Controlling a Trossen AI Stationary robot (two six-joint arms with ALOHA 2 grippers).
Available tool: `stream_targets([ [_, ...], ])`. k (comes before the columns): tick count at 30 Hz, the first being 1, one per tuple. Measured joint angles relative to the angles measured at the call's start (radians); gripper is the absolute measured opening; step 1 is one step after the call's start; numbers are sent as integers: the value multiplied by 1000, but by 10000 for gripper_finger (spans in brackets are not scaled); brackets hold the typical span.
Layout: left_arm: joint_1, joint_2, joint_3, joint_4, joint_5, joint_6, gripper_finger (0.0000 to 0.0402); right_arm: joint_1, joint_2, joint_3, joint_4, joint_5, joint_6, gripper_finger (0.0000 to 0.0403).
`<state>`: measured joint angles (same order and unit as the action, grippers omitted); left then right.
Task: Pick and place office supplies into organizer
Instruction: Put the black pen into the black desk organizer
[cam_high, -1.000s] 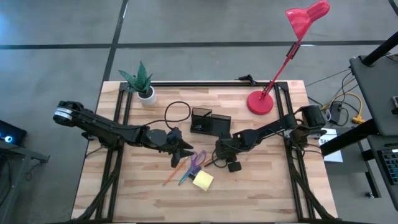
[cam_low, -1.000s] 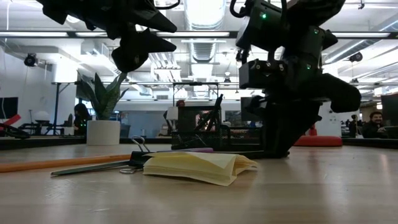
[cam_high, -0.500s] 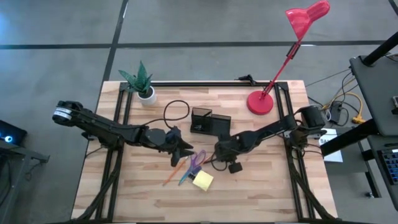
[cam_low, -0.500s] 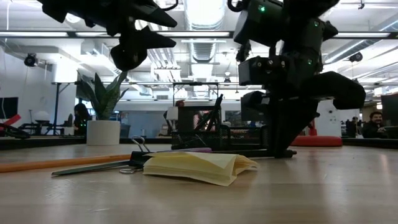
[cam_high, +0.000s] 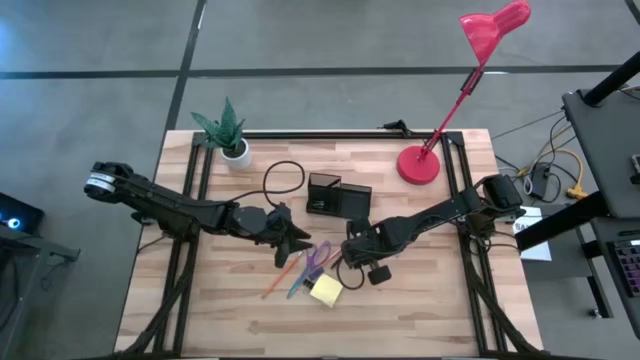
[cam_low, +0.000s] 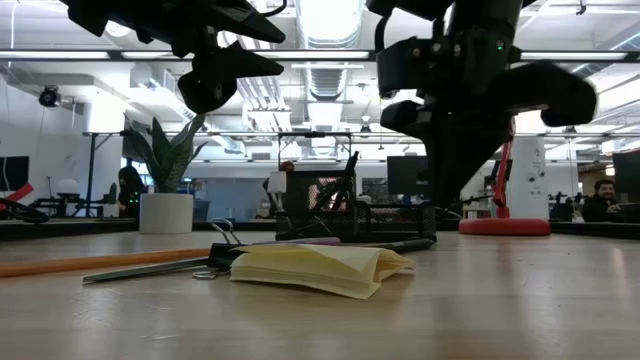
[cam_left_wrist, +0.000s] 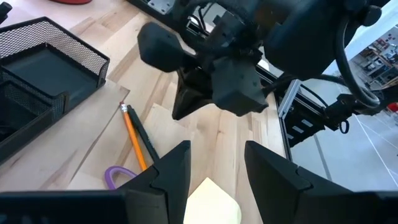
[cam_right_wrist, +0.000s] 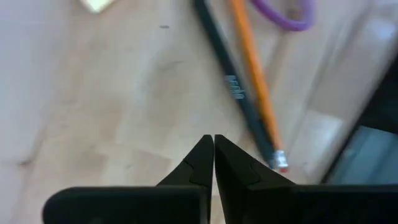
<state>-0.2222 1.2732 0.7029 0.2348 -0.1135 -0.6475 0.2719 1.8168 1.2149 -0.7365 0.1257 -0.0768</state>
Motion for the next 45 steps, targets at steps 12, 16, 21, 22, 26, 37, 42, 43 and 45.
stream_targets([
  [12, 0, 0, 0, 0, 0, 5, 136, 3, 76, 4, 36, 48, -153, 63],
  [16, -1, 0, 0, 0, 0, 1, 136, 3, 99, 5, 56, 70, -191, 107],
  [21, -1, 0, 0, -4, 0, 0, 136, 2, 85, 7, 58, 77, -201, 136],
  [22, -1, 0, 0, -6, -1, 0, 136, 1, 84, 10, 58, 76, -204, 137],
  [26, -1, 0, 0, -5, -1, 0, 136, -15, 82, 33, 60, -27, -231, 129],
  [37, 0, 0, 0, -8, -27, 0, 136, -93, 177, 123, 48, -125, -290, 91],
  [42, 0, 0, 0, -8, -27, 0, 136, -94, 195, 136, 15, -127, -322, 96],
  [43, 0, 0, 0, -7, -29, 0, 136, -95, 195, 131, 15, -127, -326, 98],
  [45, 0, 0, 0, -8, -30, 0, 136, -101, 195, 116, 19, -130, -333, 102],
])
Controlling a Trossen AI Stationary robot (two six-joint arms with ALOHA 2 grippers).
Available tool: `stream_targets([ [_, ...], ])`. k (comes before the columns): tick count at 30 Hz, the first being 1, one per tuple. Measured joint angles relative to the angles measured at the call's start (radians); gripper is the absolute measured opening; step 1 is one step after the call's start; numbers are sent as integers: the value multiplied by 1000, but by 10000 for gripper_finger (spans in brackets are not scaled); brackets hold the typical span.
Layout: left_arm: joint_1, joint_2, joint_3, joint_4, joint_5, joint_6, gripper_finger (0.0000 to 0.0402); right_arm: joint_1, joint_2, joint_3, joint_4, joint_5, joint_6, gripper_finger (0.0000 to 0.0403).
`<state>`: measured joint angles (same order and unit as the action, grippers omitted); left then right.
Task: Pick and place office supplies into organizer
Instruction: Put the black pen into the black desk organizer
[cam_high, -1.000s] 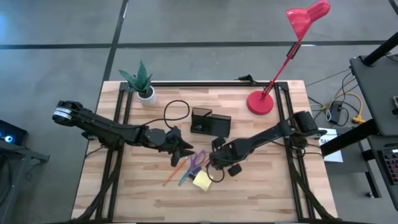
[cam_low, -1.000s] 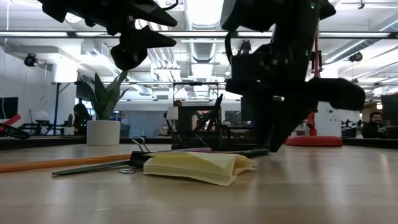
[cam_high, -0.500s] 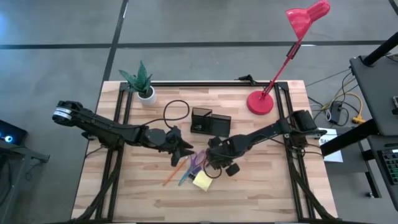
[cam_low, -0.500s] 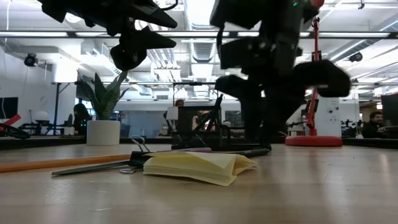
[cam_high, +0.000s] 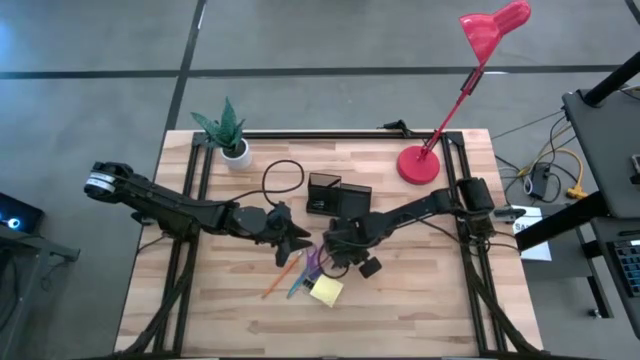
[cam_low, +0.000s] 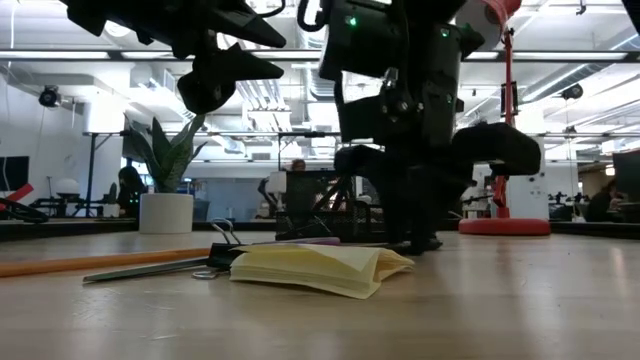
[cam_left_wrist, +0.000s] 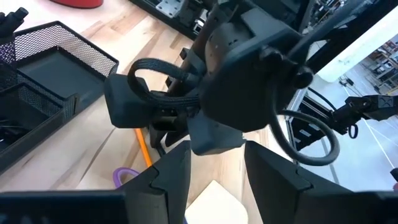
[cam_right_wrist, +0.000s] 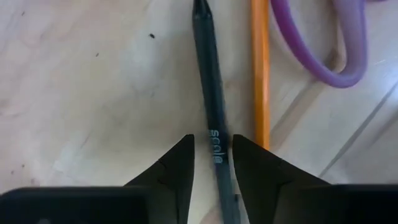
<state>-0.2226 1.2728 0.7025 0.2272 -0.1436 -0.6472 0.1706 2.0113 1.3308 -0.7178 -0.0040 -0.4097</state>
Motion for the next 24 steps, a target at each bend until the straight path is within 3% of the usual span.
stream_targets([
  [7, 0, 0, 0, 0, -2, 3, 136, -41, -5, -28, -2, -18, -17, 100],
  [24, -1, 0, -1, -1, -3, 10, 136, -52, -8, -85, 14, 11, -106, 47],
])
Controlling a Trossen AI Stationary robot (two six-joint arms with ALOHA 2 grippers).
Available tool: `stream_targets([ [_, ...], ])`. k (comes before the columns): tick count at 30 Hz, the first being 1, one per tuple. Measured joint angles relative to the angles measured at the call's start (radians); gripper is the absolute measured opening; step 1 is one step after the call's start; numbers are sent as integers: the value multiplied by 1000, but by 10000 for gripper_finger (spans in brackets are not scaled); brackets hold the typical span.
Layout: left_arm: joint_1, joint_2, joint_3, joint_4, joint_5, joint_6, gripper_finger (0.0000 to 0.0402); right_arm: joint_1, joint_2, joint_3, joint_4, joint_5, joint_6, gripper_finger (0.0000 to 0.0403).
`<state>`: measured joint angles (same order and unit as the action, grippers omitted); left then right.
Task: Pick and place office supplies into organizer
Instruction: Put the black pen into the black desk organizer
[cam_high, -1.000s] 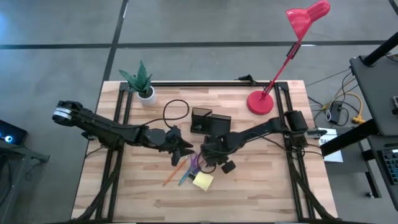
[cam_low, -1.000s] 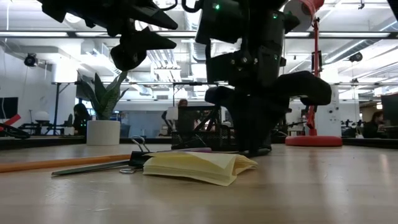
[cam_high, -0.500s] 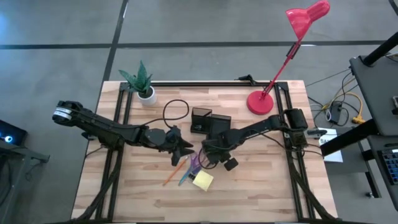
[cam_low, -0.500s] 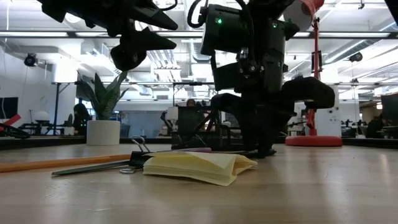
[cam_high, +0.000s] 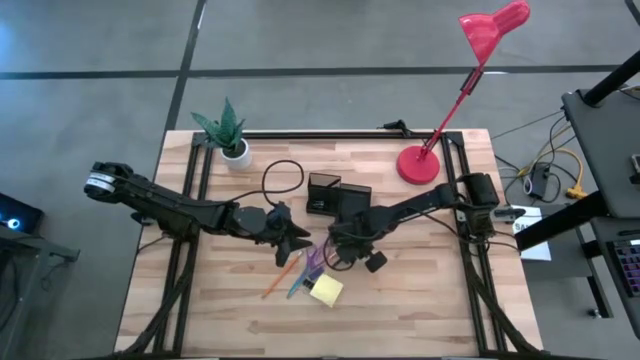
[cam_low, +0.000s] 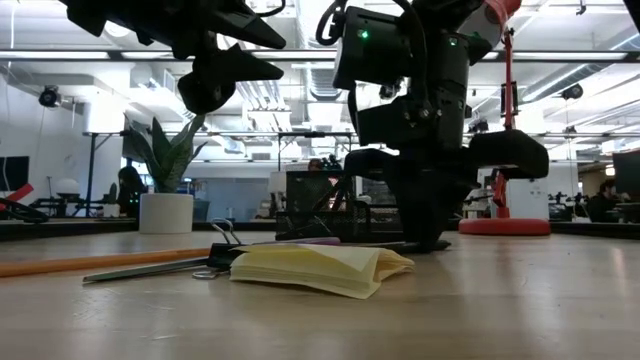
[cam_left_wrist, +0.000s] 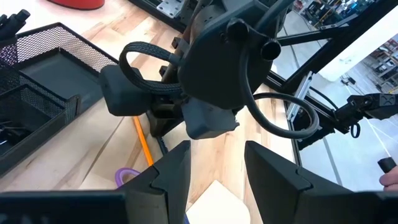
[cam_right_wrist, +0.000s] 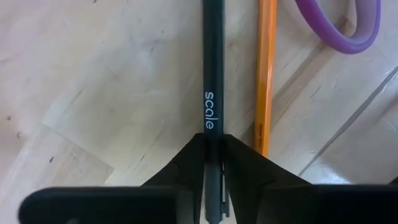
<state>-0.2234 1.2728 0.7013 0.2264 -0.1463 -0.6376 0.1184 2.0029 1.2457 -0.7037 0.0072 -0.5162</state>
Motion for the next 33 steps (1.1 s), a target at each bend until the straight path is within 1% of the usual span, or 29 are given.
stream_targets([
  [2, 0, 0, 0, 0, 0, 0, 136, 0, 0, -1, 4, 23, -17, 35],
  [6, 0, 0, 0, 0, 0, 0, 136, 2, 0, -2, 5, 35, -30, 18],
  [10, 0, 0, 0, 0, 1, 0, 136, 3, 0, -1, 3, 45, -11, 16],
  [15, 0, 0, 0, 2, 1, 0, 136, 22, 0, 35, -41, 63, -2, 15],
  [22, 0, 0, 0, 6, 1, 0, 136, 50, 6, 107, -170, 86, 76, 14],
  [25, 0, 0, 1, 7, 1, -1, 136, 72, 6, 136, -201, 130, 77, 13],
  [29, 0, 0, 1, 20, 1, -3, 136, 93, 6, 164, -233, 135, 101, 13],
  [31, -1, 0, 1, 21, 1, -10, 136, 103, 5, 185, -250, 171, 119, 13],
  [33, -6, -1, 1, 17, 1, -13, 136, 115, 5, 209, -274, 238, 125, 13],
])
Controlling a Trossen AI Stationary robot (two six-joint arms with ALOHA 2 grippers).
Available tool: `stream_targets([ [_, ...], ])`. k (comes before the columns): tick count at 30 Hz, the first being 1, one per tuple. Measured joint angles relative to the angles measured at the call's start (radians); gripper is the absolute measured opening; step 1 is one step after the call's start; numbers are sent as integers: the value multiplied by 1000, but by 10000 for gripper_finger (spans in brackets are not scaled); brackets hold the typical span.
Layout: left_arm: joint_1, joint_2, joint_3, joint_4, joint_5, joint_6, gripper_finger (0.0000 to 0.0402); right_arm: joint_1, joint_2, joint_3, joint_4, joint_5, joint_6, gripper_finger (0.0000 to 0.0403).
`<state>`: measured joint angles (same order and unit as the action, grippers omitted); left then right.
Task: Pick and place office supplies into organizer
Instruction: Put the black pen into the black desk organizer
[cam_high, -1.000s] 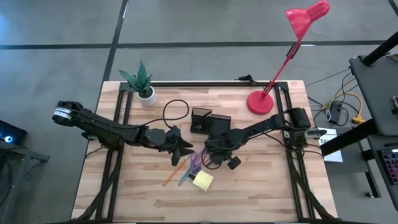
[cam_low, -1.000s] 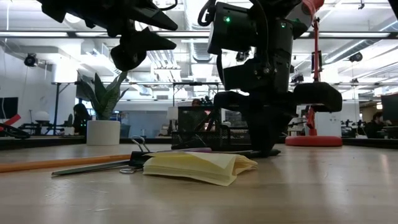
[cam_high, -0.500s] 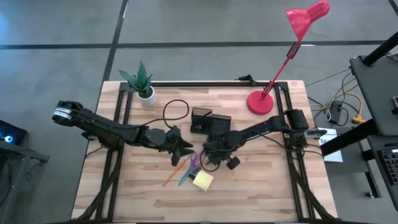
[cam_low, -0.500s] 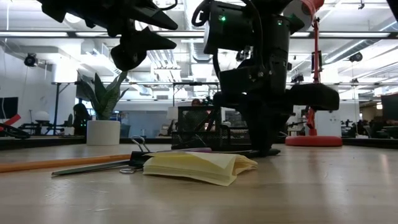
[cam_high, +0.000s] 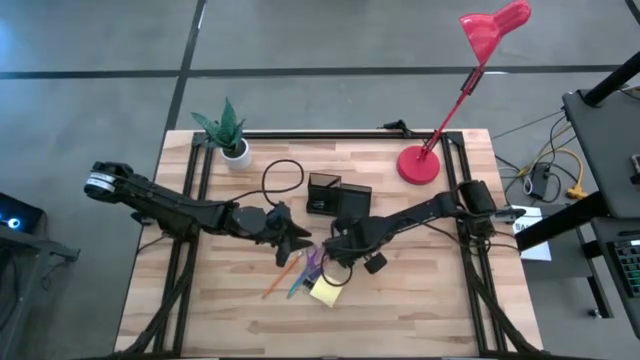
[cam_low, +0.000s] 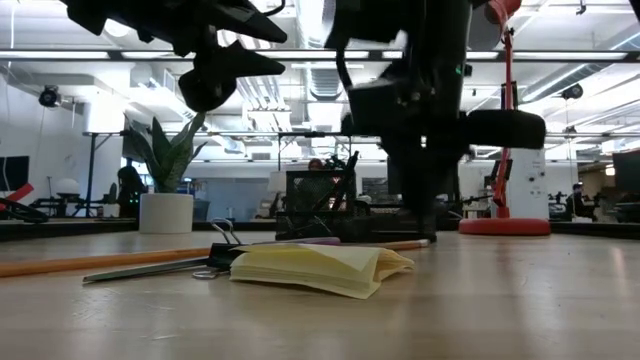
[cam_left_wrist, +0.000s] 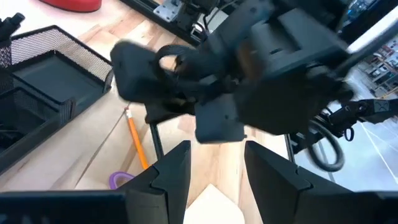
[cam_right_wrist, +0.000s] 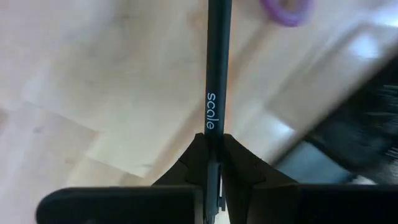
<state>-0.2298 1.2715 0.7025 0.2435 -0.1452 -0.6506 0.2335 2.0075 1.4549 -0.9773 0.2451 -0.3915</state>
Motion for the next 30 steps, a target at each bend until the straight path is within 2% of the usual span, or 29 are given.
stream_targets([
  [3, -18, -16, 0, -12, 1, -19, 136, 17, 0, 48, -39, 112, 18, 13],
  [8, -72, -83, 2, -130, -9, -77, 136, 18, -2, 130, -148, 308, 71, 13],
  [12, -127, -152, 2, -247, -59, -125, 136, 11, -3, 191, -213, 498, 74, 13],
  [16, -173, -216, 1, -345, -152, -177, 136, -36, -3, 232, -217, 612, 23, 13],
  [23, -211, -297, 0, -420, -307, -243, 136, -163, 4, 267, -209, 674, -94, 13],
  [30, -211, -315, 0, -418, -327, -243, 136, -220, 4, 243, -162, 676, -247, 13],
])
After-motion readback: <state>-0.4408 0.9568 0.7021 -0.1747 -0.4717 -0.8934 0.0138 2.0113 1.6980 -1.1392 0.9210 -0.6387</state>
